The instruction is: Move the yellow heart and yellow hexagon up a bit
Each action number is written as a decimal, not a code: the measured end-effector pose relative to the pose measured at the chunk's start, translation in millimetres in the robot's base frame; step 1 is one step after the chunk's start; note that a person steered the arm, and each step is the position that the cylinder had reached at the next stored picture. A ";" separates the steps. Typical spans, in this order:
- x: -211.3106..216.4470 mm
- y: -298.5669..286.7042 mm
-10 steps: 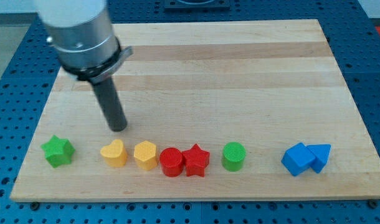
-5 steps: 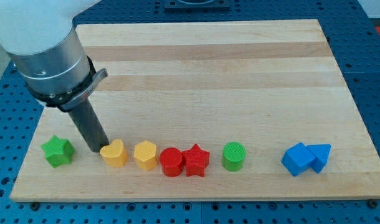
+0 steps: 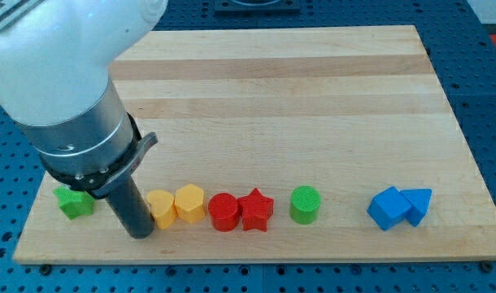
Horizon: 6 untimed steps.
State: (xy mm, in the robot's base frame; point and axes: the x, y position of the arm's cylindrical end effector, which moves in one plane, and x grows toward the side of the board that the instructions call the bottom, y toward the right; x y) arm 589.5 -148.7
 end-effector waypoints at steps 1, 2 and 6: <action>0.0 5.3; 0.0 31.6; -47.5 53.9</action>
State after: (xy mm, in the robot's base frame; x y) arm 542.0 -94.8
